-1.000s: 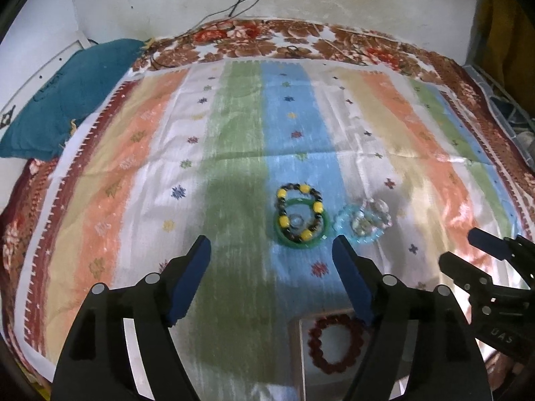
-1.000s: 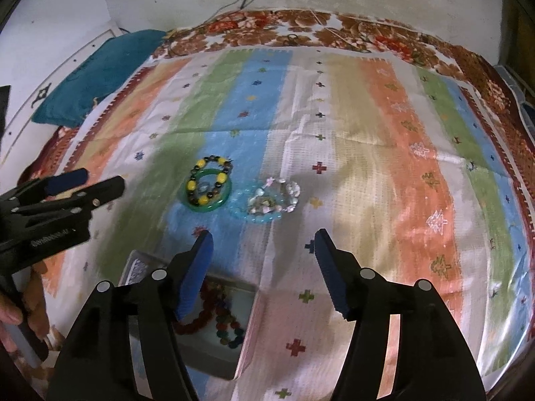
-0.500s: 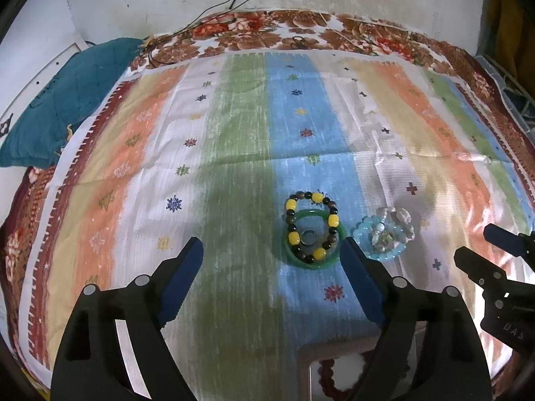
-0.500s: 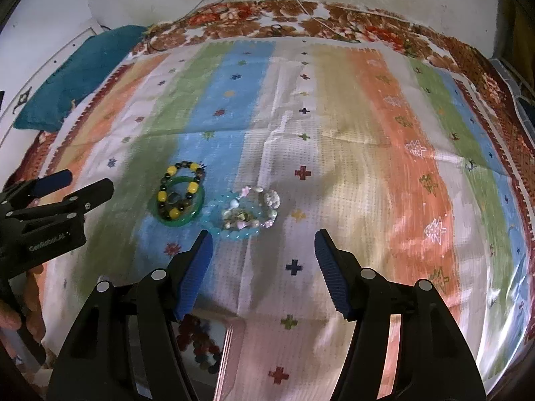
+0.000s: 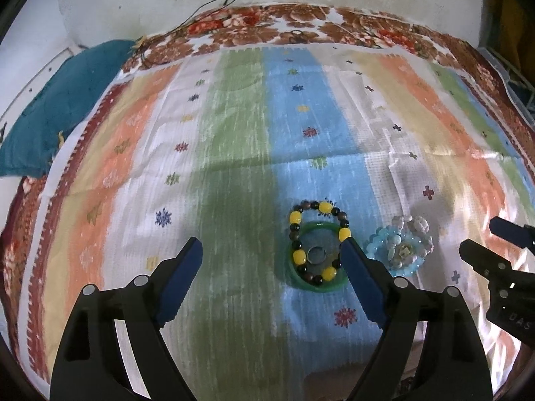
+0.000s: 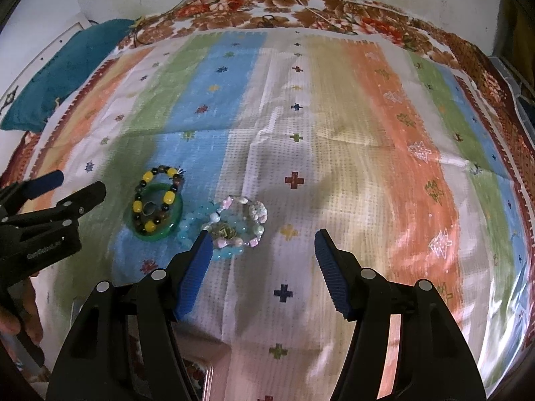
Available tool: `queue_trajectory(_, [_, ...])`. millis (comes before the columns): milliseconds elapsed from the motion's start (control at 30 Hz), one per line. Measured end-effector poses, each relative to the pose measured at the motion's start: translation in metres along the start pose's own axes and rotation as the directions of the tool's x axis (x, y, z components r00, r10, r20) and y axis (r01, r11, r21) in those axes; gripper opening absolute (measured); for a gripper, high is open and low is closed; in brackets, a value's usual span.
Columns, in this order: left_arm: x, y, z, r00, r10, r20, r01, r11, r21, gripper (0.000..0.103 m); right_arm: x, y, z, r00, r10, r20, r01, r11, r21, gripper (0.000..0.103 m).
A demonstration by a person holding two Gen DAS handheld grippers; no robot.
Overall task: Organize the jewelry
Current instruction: 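Move the left tool to the yellow-black bracelet while the right approaches the pale bracelet, then grasp the yellow-black bracelet with the left tool while the right grasps the pale pink-white bracelet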
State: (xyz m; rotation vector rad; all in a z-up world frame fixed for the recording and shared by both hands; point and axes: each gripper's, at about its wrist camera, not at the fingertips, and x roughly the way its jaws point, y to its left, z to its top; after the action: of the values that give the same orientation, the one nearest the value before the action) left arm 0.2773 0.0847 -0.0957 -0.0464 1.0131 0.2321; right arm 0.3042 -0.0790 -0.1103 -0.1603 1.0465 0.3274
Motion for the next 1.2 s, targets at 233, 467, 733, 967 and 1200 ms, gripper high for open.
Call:
queue_trajectory(233, [0.020,0.003,0.005,0.999,-0.009,-0.036,0.008,1.000,-0.009,0.084,0.015,0.001,0.007,1.000,-0.025,-0.011,0.025,1.000,-0.011,0.063])
queue_trajectory(467, [0.038,0.007,0.012,0.998,0.007,-0.058,-0.008,1.000,-0.020,0.084,0.029,-0.006,0.011,0.999,-0.027,-0.026,0.027,1.000,0.006,0.063])
queue_trajectory(733, [0.060,0.012,0.016,0.994,-0.026,-0.107,0.021,0.999,-0.047,0.084,0.043,-0.005,0.012,0.998,-0.029,-0.052,0.029,1.000,-0.001,0.063])
queue_trajectory(967, [0.073,0.016,0.017,0.990,-0.046,-0.133,0.036,0.996,-0.077,0.084,0.052,-0.006,0.018,0.998,-0.040,-0.041,0.039,0.999,-0.033,0.063])
queue_trajectory(1200, [0.080,0.015,0.019,0.990,-0.043,-0.132,0.033,0.996,-0.078,0.083,0.068,-0.006,0.020,0.997,-0.039,-0.073,0.036,0.999,-0.040,0.063])
